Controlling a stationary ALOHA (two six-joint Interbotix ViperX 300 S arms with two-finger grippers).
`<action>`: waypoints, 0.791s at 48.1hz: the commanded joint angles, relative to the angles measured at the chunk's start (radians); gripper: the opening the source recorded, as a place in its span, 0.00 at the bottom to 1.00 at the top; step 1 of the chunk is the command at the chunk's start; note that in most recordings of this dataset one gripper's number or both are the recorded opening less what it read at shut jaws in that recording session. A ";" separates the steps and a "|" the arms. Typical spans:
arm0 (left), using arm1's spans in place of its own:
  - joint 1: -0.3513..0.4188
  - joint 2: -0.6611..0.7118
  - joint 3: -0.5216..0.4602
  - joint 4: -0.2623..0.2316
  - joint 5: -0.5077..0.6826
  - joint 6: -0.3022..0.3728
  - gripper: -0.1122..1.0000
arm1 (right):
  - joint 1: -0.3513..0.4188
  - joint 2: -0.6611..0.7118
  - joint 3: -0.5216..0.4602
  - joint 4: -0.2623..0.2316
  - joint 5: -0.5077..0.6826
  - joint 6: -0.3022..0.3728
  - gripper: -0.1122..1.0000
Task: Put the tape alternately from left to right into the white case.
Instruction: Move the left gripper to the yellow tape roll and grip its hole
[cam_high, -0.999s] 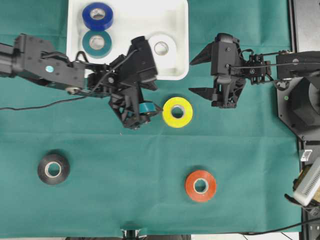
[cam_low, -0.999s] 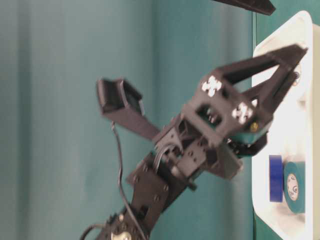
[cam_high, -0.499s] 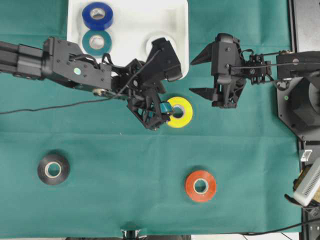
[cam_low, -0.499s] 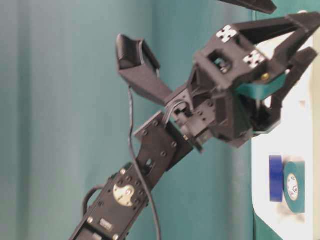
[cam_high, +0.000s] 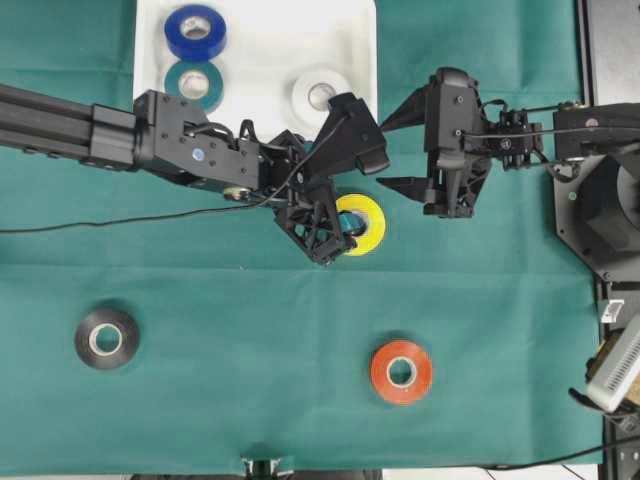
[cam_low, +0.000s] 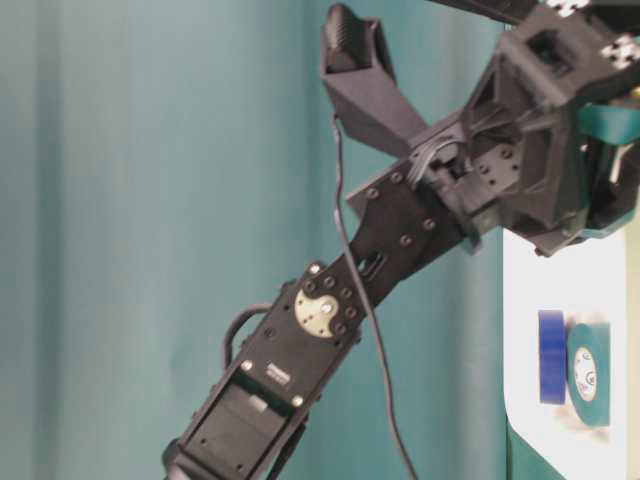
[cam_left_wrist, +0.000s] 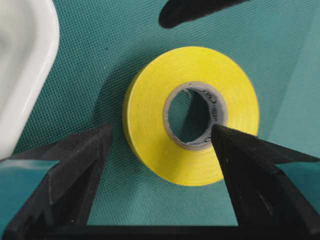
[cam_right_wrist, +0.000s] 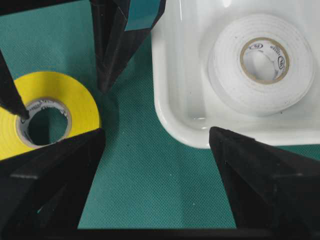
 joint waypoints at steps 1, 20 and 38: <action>0.008 -0.012 -0.041 0.002 0.002 -0.006 0.86 | -0.002 -0.012 -0.005 0.000 -0.009 0.002 0.62; 0.009 0.028 -0.080 0.002 0.046 -0.005 0.84 | -0.002 -0.012 -0.002 0.000 -0.012 0.002 0.62; 0.009 0.017 -0.080 0.003 0.046 0.003 0.35 | -0.002 -0.012 0.005 0.002 -0.018 0.002 0.62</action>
